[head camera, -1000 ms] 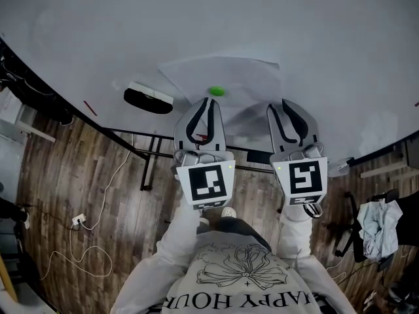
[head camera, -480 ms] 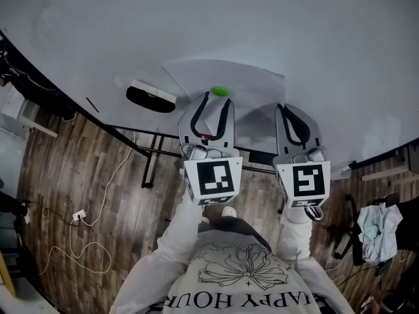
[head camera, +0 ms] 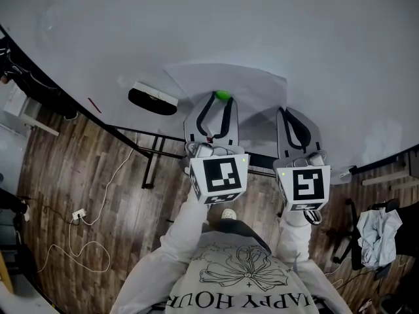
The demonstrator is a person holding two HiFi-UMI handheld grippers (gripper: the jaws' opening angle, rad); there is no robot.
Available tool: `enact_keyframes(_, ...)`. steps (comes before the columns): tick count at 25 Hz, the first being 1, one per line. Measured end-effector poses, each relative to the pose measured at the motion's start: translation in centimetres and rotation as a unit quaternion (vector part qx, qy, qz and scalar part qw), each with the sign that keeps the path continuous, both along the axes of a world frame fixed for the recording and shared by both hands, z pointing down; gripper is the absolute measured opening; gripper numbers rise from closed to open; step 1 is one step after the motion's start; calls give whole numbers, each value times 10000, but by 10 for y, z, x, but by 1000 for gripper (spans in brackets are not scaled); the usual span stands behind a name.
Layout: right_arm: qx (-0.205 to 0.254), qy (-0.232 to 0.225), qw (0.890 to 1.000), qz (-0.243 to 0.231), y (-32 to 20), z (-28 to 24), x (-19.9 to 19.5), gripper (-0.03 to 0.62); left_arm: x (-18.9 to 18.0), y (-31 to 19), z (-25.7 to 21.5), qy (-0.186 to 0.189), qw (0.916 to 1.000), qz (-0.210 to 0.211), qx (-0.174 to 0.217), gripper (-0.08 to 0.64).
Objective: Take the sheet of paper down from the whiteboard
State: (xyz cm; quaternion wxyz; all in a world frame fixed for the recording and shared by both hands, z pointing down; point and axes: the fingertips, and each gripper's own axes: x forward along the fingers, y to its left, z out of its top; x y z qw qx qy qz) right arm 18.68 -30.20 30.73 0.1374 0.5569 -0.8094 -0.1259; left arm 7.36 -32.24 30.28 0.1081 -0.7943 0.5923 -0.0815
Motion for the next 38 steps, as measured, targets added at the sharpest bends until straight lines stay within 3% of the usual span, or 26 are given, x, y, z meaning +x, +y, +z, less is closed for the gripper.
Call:
enact_keyframes(9,5,-79,10000,9,0,0,-1,3,-2,-1,1,216,9997,-26,-116,117)
enact_keyframes(16,29,-390,9992,105,2,-5,3,2,-5,3,-5,441,9989,-35,-145,115)
enact_keyframes(21,65,-629,9978,206,6,-11,17,2,-9,8,-11,432,9990,-80,-63,115)
enact_keyframes(38,173,-691,9922,1022,28,-17,80,2,-4,9,-7,392,9991,-32,-152,115)
